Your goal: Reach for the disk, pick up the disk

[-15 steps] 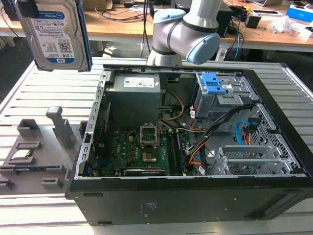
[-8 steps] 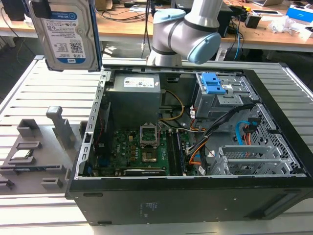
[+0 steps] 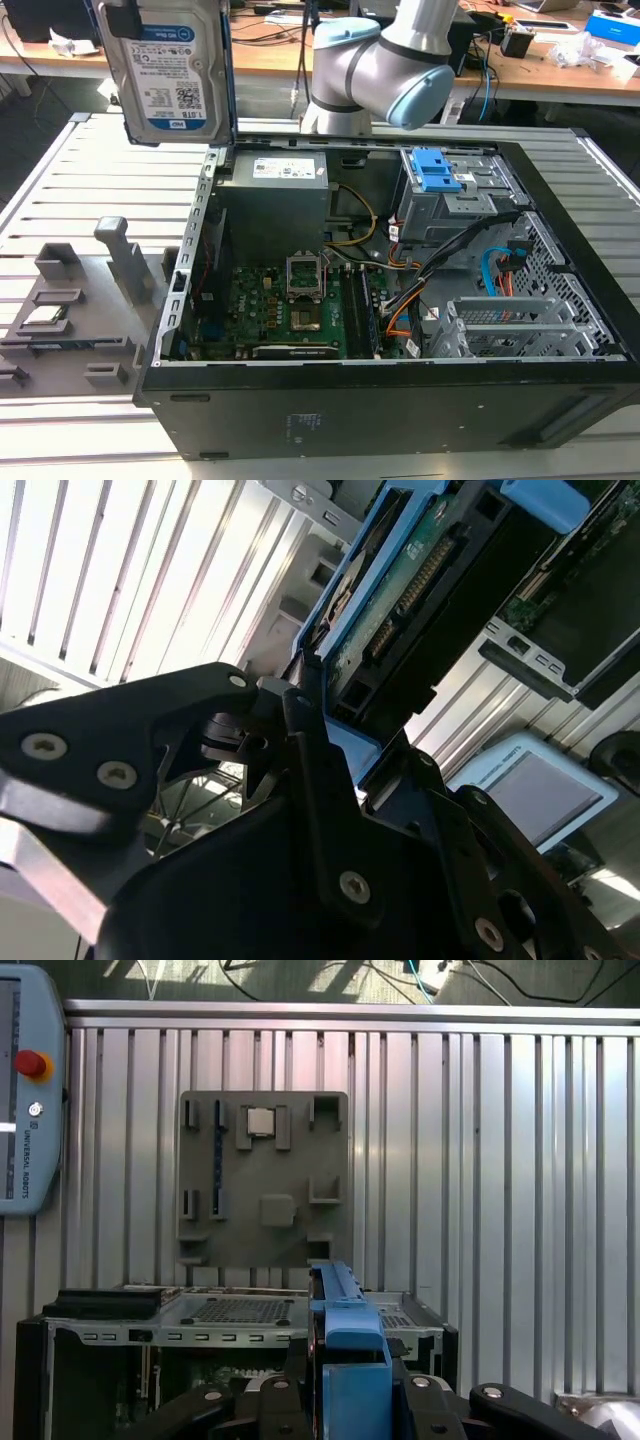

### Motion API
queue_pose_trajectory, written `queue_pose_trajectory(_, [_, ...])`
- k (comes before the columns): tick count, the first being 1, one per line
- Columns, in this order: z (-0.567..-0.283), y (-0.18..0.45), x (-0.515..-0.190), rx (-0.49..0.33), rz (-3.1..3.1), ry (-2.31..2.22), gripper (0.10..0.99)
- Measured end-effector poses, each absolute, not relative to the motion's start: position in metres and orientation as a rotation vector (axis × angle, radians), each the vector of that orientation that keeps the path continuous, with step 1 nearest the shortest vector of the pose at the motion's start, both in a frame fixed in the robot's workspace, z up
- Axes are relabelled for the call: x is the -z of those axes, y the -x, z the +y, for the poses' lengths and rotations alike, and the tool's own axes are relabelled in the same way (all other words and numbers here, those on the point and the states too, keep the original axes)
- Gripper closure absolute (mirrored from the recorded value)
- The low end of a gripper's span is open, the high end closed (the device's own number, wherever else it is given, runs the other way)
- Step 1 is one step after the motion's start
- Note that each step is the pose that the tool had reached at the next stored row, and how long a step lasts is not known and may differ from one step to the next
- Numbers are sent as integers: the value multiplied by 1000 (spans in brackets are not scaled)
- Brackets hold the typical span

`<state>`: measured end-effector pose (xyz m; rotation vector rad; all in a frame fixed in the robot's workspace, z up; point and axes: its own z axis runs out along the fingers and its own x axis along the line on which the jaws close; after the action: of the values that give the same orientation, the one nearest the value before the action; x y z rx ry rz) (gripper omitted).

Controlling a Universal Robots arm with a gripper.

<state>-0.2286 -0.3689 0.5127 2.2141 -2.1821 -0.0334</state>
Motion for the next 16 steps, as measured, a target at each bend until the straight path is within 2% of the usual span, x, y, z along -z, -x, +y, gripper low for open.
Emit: queue_pose_trajectory(16, [-367, 163, -513, 34, -2182, -2214, 718])
